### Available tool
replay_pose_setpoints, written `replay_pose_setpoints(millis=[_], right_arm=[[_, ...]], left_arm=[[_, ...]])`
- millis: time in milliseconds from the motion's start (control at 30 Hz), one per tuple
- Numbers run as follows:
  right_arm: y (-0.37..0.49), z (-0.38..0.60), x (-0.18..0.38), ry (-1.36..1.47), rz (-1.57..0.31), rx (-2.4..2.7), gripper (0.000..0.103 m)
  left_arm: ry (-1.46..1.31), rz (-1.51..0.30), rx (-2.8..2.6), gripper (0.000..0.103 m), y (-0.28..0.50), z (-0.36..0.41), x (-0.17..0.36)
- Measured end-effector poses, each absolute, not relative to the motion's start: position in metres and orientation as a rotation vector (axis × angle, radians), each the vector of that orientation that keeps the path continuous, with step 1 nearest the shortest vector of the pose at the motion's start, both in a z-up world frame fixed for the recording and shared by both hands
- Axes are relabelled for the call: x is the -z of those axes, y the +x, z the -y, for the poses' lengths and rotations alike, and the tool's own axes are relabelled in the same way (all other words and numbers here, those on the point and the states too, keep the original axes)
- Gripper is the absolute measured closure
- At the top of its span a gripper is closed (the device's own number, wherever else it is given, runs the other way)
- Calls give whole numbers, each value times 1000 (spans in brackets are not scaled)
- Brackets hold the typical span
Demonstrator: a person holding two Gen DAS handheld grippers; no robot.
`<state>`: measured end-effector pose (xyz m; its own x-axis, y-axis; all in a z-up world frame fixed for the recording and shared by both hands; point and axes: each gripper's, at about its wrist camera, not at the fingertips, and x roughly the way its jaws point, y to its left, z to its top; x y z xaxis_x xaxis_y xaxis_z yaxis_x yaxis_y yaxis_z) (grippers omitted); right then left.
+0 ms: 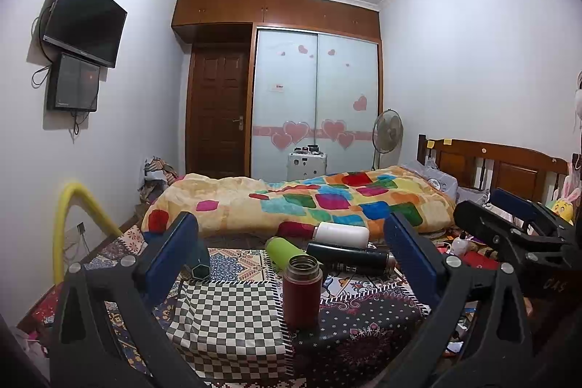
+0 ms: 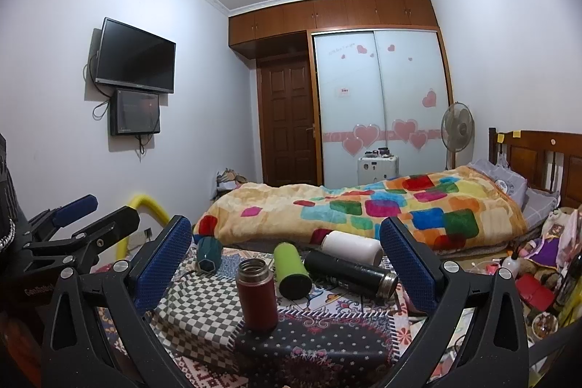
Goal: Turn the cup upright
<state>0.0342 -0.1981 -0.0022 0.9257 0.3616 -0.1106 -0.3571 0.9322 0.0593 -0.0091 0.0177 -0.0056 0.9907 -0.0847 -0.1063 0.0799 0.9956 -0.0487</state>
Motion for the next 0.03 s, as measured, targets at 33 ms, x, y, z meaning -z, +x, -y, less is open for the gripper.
replay_pose_setpoints(millis=[33], right_arm=[[35, 197, 3, 38, -122, -369, 0]], left_arm=[[-43, -111, 82, 0, -9, -17, 6]])
